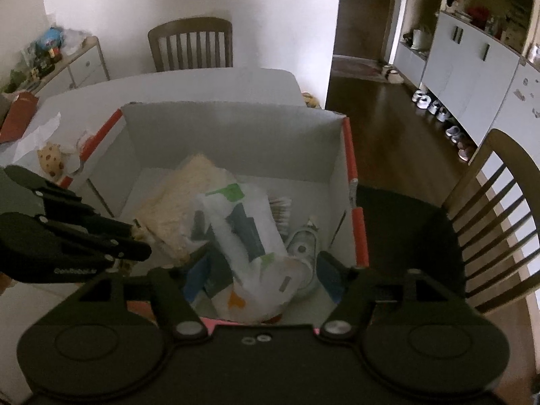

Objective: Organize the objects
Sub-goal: 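Open both grippers to release the bag and snack bar in the box, then move both grippers back to the table toward the yellow plush and white lid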

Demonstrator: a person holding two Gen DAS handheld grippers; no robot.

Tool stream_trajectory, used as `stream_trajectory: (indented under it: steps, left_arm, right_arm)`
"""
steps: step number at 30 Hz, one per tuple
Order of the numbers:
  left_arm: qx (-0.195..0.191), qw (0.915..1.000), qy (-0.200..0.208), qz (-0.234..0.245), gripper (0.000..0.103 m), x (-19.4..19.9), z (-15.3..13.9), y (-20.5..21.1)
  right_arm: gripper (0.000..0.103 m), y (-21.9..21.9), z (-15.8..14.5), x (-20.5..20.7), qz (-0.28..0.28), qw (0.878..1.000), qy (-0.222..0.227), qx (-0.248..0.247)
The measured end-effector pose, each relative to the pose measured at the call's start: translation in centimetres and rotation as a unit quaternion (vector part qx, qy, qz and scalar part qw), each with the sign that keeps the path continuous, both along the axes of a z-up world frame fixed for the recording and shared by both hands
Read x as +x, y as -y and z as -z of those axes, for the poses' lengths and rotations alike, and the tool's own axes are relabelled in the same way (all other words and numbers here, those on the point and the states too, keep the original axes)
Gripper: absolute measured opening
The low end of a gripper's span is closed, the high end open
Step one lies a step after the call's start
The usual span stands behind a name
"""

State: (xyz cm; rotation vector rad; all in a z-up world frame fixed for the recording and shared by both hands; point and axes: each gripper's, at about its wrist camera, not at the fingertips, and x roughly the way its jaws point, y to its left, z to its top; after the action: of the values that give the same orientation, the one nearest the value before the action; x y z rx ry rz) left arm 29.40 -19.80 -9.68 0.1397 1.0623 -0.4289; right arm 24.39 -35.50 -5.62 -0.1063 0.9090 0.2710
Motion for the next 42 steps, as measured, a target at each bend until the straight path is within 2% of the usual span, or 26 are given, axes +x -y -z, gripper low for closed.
stream_trajectory:
  steps: [7,10,14,21,25,31,32,34,39,42]
  left_arm:
    - [-0.004,0.9999,0.014,-0.003,0.029,-0.6,-0.8,-0.1]
    - [-0.029,0.9994,0.015,0.009,0.042,-1.0,-1.4,-0.5]
    - [-0.037,0.998,0.046,0.022,0.061,-2.5,-2.8,-1.1]
    - [-0.071,0.9952,0.066,0.018,0.061,-3.9,-4.9,-4.4]
    - [-0.084,0.9935,0.076,0.011,0.069,-4.6,-5.9,-7.1]
    - [-0.095,0.9914,0.09,-0.006,0.07,-5.3,-7.0,-11.9]
    - [-0.097,0.991,0.092,-0.008,0.073,-5.4,-7.1,-12.7]
    - [-0.1,0.99,0.098,-0.016,0.08,-5.6,-7.3,-14.4]
    - [-0.096,0.9893,0.106,-0.028,0.08,-5.9,-7.2,-18.3]
    - [-0.096,0.989,0.104,-0.042,0.084,-5.9,-6.8,-20.7]
  right_arm:
    - [0.069,0.2,-1.1,-1.1,0.012,1.0,0.005,0.01]
    - [0.069,0.2,-1.7,-1.6,0.021,1.0,0.009,0.02]
    - [0.069,-0.2,-2.7,-2.4,0.035,0.999,0.016,0.028]
    - [0.071,-2.8,-4.3,-3.5,0.04,0.998,0.027,0.033]
    - [0.074,-4.8,-5.1,-3.8,0.037,0.998,0.034,0.04]
    - [0.074,-8.6,-5.8,-4.0,0.027,0.998,0.037,0.044]
    - [0.074,-9.1,-6.0,-4.1,0.024,0.998,0.038,0.045]
    - [0.078,-10.6,-6.2,-4.2,0.018,0.998,0.04,0.046]
    - [0.081,-14.4,-6.3,-3.7,0.006,0.998,0.039,0.047]
    - [0.087,-16.4,-6.5,-3.2,-0.003,0.998,0.04,0.047]
